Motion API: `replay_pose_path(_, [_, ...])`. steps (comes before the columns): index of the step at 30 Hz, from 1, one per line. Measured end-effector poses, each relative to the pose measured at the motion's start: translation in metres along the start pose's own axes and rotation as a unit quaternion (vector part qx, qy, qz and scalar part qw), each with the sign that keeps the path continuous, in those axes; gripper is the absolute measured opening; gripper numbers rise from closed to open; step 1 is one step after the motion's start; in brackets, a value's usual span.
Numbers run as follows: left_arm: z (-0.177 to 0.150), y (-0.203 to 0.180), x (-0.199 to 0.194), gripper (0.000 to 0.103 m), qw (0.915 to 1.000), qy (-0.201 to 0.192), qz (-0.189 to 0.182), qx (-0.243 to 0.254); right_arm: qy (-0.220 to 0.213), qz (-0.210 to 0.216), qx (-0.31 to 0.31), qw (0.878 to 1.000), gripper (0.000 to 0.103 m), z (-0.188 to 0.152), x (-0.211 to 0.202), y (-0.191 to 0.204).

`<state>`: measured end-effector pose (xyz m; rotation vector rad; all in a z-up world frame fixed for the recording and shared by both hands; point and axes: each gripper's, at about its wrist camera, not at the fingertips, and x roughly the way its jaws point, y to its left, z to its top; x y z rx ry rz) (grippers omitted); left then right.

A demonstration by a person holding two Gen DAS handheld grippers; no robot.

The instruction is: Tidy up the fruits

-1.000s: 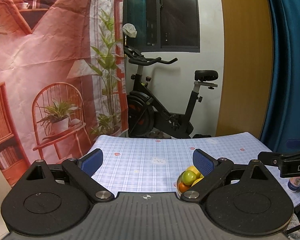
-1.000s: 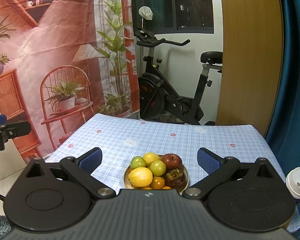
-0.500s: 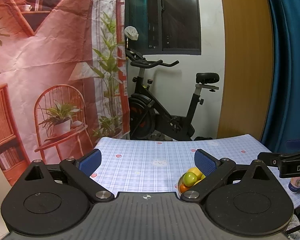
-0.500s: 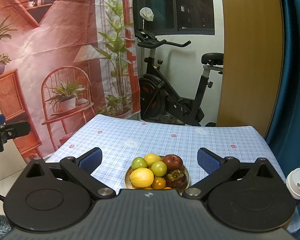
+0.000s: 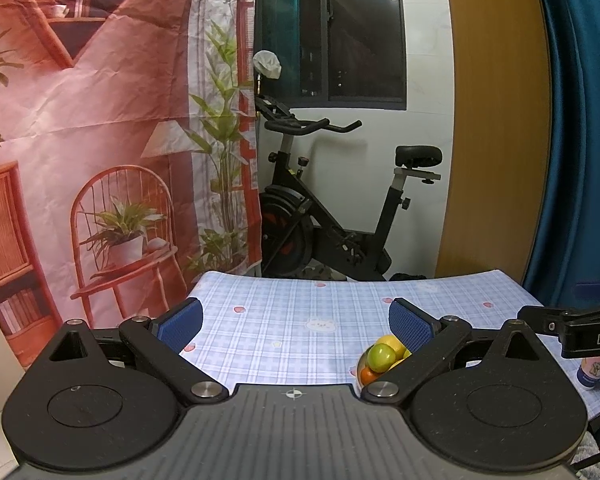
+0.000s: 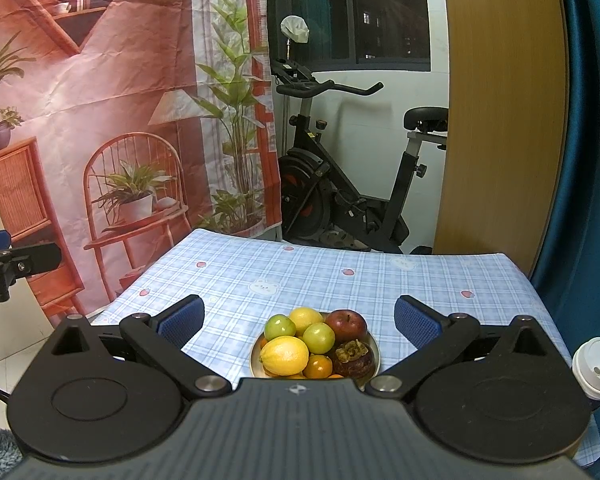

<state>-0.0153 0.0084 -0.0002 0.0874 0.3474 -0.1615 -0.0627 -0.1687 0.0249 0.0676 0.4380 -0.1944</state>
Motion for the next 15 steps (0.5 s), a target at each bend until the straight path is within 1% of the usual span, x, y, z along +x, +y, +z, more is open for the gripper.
replay_pose_path(15, [0.0015, 0.0004, 0.0006, 0.102, 1.0, 0.0, 0.002, -0.004, 0.0, 0.0, 0.0, 1.0, 0.103, -0.0004, -0.0006, -0.0002])
